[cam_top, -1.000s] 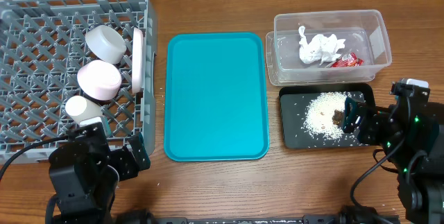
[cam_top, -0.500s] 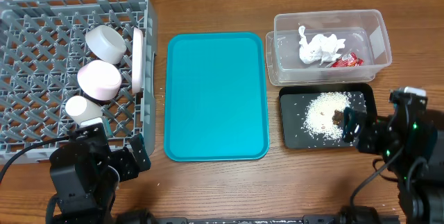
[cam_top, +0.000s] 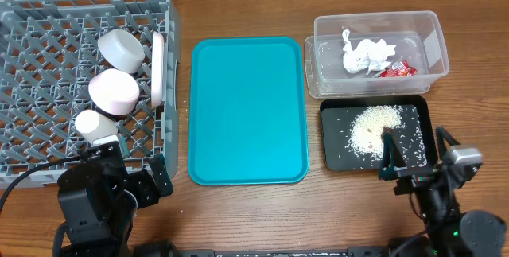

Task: Sort waste into correct bins and load items into the dishwasher

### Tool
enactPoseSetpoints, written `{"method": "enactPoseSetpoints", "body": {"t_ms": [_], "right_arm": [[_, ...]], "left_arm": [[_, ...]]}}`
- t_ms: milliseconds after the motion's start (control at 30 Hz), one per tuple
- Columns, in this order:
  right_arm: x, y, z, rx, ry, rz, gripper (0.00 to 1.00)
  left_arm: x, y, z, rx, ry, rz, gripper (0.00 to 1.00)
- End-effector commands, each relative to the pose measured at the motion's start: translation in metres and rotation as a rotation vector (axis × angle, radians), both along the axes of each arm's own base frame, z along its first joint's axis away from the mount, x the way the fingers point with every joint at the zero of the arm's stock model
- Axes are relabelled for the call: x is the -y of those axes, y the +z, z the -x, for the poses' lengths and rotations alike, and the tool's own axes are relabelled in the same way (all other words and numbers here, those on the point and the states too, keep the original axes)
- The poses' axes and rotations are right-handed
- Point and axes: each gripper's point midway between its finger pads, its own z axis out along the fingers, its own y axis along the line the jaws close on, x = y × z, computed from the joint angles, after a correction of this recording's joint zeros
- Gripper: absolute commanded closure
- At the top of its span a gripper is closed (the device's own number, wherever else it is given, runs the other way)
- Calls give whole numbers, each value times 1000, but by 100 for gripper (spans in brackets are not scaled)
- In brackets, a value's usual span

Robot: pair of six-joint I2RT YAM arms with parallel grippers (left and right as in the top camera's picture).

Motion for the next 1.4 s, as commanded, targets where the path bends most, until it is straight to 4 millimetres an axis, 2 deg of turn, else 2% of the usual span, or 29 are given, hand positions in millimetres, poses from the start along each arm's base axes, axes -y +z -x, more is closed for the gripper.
{"method": "enactPoseSetpoints", "body": {"t_ms": [0, 167, 333, 600, 1367], "right_arm": [[-6, -11, -6, 111, 32, -1, 0], [-6, -22, -18, 247, 30, -4, 0], [-3, -45, -26, 253, 9, -7, 0], [1, -110, -35, -4, -16, 22, 0], [1, -110, -35, -2, -16, 22, 0]], "left_arm": [[1, -1, 0, 2, -9, 1, 0], [1, -1, 0, 2, -9, 1, 0], [1, -1, 0, 2, -9, 1, 0], [1, -1, 0, 2, -9, 1, 0], [1, -1, 0, 2, -9, 1, 0]]}}
